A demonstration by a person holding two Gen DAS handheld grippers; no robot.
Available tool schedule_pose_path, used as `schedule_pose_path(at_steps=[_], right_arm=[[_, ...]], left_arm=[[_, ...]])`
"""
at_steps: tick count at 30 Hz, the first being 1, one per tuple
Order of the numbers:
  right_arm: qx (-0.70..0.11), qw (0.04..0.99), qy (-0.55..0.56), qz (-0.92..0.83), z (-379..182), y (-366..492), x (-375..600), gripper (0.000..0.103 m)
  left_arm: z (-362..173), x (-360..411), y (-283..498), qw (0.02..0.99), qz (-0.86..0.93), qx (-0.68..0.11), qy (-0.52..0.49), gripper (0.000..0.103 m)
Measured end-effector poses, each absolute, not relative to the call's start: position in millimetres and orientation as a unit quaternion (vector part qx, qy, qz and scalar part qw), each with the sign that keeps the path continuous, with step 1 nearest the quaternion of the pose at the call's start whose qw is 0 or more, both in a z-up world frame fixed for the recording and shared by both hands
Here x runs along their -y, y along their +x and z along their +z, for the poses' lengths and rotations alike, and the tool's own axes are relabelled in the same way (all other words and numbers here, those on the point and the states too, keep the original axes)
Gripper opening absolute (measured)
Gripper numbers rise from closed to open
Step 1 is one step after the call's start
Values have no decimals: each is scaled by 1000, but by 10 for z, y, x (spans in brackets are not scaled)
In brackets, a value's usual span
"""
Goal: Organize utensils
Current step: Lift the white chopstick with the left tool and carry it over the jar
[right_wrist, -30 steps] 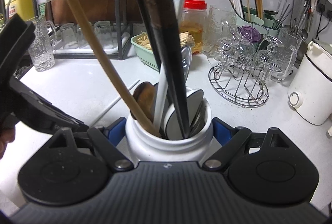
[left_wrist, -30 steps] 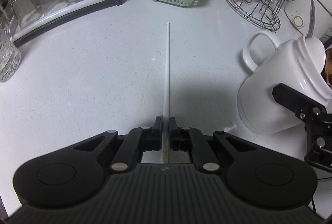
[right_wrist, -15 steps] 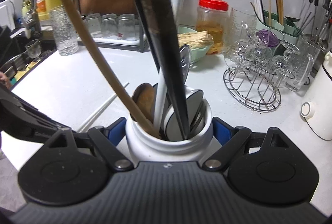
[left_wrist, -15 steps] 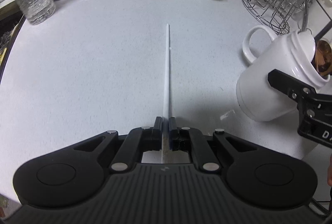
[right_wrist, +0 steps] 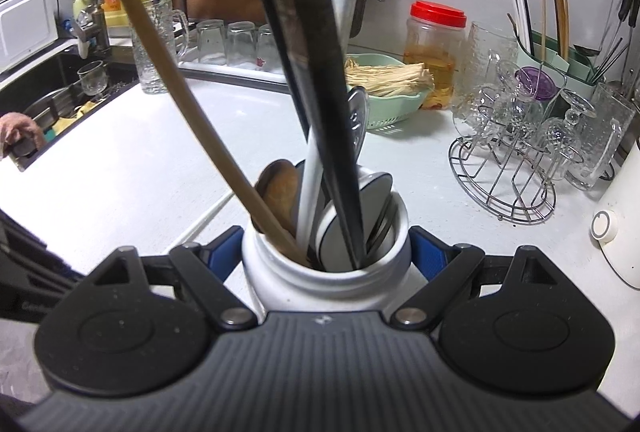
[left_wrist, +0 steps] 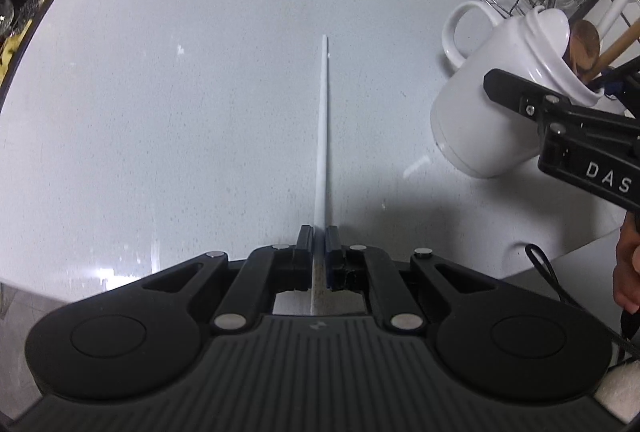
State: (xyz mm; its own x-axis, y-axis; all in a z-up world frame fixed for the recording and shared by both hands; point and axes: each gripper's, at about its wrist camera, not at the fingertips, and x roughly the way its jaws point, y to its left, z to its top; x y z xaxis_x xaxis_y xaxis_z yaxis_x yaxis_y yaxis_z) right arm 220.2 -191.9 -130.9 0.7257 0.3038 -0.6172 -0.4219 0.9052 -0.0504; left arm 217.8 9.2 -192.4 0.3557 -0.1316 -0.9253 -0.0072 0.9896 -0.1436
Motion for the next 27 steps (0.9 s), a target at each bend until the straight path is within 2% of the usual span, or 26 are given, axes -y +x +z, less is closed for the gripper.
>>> schedule_pose_path(at_steps=[14, 17, 21, 27], right_arm=[[-310, 924, -97, 204, -1320, 2184, 1931, 90], [-310, 924, -96, 204, -1317, 2186, 1936, 90], [-310, 924, -95, 203, -1318, 2183, 1937, 90], [-310, 924, -95, 203, -1317, 2178, 1937, 90]], left_arm=[[-1898, -195, 2002, 807, -44, -583, -89, 8], [-1843, -282, 1904, 802, -47, -586, -102, 13], [-1857, -365, 1778, 790, -59, -598, -119, 26], [-1998, -376, 1780, 770, -61, -623, -122, 27]])
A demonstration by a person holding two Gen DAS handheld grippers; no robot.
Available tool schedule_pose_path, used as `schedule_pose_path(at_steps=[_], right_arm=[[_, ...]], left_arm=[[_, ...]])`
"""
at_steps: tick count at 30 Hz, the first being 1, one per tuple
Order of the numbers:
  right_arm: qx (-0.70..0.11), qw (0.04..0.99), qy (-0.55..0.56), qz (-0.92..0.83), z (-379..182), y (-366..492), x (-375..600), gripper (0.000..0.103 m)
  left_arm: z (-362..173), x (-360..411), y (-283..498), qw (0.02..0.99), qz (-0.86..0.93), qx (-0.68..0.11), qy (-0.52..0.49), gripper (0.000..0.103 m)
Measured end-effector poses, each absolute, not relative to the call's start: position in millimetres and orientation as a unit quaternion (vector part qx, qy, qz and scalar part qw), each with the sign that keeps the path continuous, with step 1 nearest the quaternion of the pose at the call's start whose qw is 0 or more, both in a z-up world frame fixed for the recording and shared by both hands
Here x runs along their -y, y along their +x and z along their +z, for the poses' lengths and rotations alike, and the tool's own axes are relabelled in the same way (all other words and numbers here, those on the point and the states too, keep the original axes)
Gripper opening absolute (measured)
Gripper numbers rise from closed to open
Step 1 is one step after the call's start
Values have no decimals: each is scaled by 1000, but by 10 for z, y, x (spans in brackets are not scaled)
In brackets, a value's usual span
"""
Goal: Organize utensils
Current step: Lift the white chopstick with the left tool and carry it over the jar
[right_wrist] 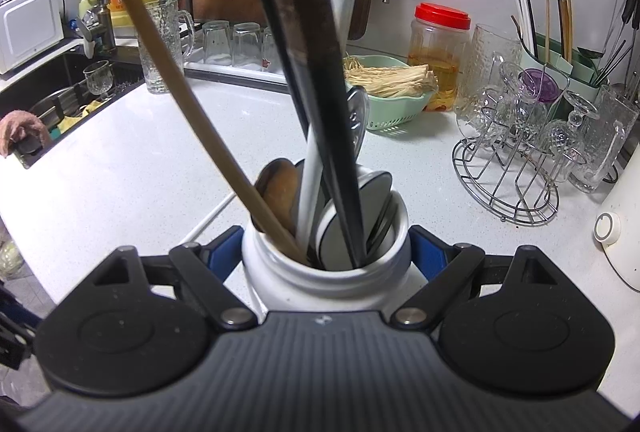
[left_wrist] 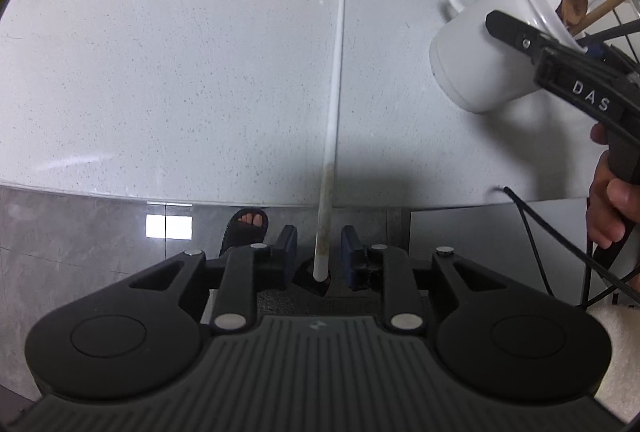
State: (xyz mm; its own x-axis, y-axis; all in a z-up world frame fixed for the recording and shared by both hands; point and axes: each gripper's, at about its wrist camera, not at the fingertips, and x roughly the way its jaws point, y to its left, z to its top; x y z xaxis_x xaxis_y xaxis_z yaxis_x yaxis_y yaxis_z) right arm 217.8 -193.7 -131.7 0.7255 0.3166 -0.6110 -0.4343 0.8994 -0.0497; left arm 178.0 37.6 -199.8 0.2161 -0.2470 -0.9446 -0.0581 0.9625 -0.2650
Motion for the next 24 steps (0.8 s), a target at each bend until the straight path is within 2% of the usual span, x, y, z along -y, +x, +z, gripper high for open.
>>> schedule_pose_path(at_steps=[10, 11, 13, 18, 24], right_arm=[[-305, 924, -96, 207, -1320, 2140, 1937, 90], [-305, 925, -96, 207, -1320, 2140, 1938, 90], [-305, 925, -96, 207, -1320, 2139, 1939, 90], [-302, 925, -96, 208, -1322, 2127, 1936, 90], [-299, 926, -95, 210, -1325, 2119, 1940, 90]], left_arm=[[-2172, -248, 1868, 762, -49, -638, -100, 25], [-2175, -256, 1866, 764, -49, -636, -100, 23], [-2156, -235, 1846, 770, -46, -629, -98, 9], [-1880, -218, 1802, 805, -37, -587, -71, 8], [-1476, -267, 1807, 827, -31, -554, -86, 8]])
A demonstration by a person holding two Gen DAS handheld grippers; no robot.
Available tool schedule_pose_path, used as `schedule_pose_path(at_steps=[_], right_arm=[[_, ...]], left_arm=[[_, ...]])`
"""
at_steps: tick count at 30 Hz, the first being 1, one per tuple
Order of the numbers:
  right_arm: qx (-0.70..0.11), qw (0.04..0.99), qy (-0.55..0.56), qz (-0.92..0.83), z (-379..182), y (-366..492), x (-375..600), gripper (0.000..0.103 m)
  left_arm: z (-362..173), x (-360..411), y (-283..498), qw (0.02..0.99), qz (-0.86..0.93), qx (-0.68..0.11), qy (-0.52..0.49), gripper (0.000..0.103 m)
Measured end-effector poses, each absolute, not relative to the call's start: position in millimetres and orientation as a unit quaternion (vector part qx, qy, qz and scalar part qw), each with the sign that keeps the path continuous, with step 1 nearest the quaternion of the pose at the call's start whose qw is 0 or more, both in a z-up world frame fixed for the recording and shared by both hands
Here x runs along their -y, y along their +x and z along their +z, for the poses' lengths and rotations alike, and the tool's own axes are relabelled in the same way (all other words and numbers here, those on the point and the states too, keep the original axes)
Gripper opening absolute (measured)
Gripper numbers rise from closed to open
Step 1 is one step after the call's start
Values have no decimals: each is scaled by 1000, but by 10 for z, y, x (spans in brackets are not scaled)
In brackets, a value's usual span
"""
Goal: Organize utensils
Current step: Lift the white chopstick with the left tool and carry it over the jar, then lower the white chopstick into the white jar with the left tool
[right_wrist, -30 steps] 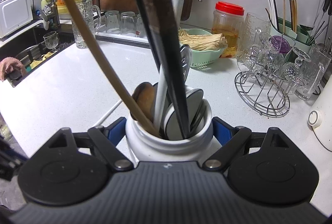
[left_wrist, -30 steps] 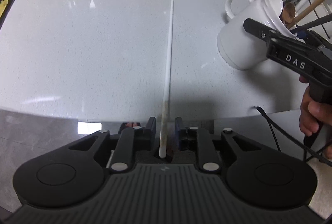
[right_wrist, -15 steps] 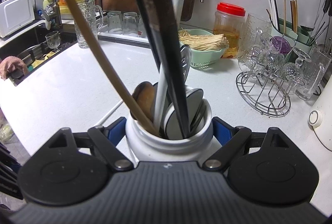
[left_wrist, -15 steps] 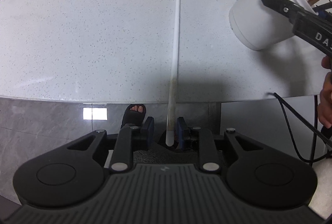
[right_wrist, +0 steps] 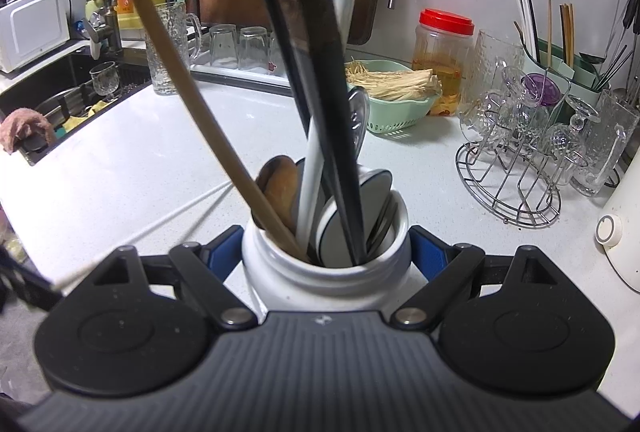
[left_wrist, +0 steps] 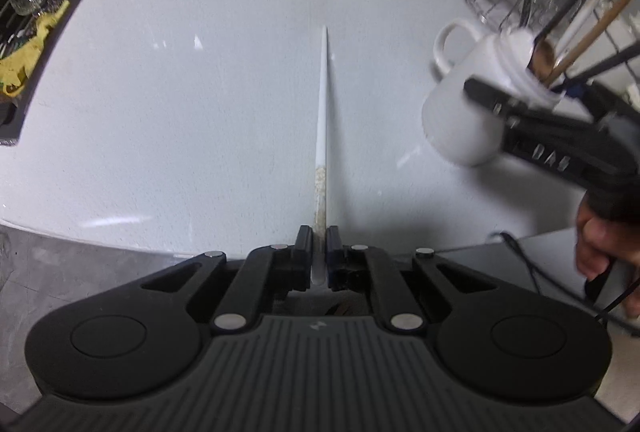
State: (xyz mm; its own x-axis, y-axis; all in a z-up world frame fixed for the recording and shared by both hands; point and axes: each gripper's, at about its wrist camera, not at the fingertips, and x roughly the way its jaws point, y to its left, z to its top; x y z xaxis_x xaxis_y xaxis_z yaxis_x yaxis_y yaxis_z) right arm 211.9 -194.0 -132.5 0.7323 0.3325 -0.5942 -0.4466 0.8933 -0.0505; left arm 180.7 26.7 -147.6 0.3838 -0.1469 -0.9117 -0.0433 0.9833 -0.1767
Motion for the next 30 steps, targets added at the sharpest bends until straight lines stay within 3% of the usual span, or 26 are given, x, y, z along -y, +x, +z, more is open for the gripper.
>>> schedule_pose_path(at_steps=[15, 30], right_arm=[[-289, 929, -93, 211, -1341, 2095, 1935, 90], [-281, 932, -92, 211, -1354, 2081, 1938, 90]], left_arm=[[-246, -206, 2058, 886, -54, -461, -20, 8], [136, 18, 2236, 905, -81, -417, 6, 8]])
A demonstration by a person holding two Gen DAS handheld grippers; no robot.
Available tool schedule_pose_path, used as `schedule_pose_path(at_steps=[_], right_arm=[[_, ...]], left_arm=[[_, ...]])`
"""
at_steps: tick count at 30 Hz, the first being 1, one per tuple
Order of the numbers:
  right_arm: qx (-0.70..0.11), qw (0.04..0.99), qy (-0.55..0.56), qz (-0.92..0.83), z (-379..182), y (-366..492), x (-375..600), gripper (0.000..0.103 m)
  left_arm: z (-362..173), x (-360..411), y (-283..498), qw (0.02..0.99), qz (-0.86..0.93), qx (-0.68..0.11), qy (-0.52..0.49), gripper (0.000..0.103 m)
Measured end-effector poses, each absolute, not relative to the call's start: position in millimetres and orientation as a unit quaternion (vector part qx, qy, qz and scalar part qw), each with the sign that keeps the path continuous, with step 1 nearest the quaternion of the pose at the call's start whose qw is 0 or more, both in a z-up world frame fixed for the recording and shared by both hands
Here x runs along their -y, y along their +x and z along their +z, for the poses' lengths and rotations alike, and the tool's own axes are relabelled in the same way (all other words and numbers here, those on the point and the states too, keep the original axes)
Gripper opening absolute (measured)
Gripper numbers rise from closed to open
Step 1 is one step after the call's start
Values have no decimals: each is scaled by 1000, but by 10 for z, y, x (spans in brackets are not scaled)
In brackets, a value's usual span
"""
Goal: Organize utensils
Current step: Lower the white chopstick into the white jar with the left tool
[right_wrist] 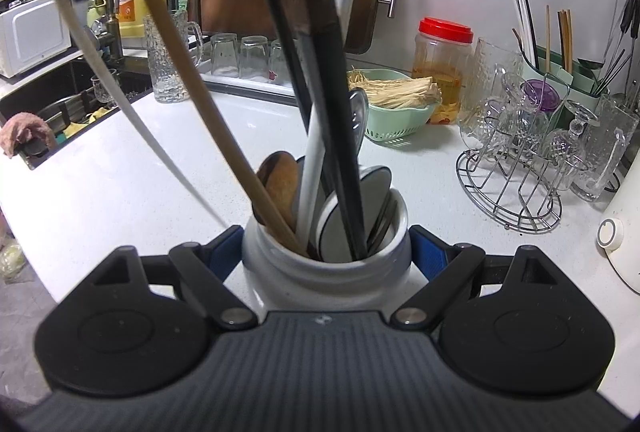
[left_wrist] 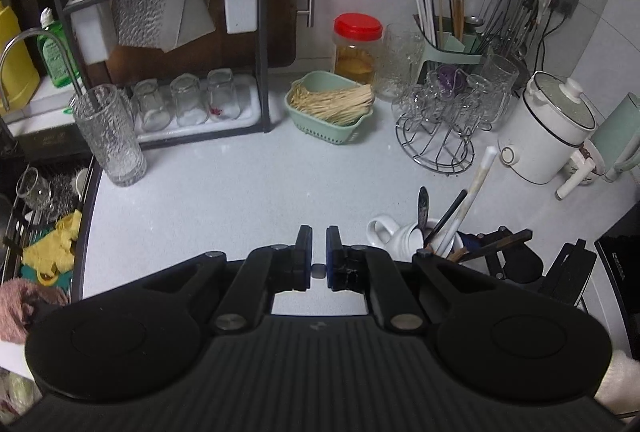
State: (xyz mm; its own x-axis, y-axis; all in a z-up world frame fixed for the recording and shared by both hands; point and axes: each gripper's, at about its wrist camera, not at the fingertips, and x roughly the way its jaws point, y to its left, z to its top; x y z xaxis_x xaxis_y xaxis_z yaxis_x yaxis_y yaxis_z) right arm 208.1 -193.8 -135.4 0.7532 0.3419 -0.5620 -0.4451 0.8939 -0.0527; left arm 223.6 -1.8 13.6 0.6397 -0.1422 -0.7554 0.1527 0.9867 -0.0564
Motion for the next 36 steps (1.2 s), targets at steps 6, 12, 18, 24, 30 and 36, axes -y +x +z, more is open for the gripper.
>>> schedule_pose_path(at_steps=[6, 12, 18, 24, 30, 36], right_arm=[[-278, 933, -90, 211, -1357, 2073, 1943, 90], [-277, 934, -89, 209, -1359, 2062, 1940, 90], [-275, 934, -89, 208, -1357, 2060, 1943, 90], [-274, 936, -88, 205, -1363, 2069, 1915, 90], [-273, 936, -88, 204, -1368, 2072, 1906, 90], [-275, 936, -88, 203, -1363, 2082, 1889, 90]], left_arm=[[255, 87, 2367, 905, -98, -414, 27, 8], [339, 170, 2487, 901, -115, -417, 44, 7], [552, 300, 2516, 902, -142, -403, 57, 7], [848, 453, 2496, 909, -166, -378, 54, 7], [1155, 575, 2479, 920, -177, -344, 70, 7], [1446, 672, 2500, 927, -189, -313, 80, 7]])
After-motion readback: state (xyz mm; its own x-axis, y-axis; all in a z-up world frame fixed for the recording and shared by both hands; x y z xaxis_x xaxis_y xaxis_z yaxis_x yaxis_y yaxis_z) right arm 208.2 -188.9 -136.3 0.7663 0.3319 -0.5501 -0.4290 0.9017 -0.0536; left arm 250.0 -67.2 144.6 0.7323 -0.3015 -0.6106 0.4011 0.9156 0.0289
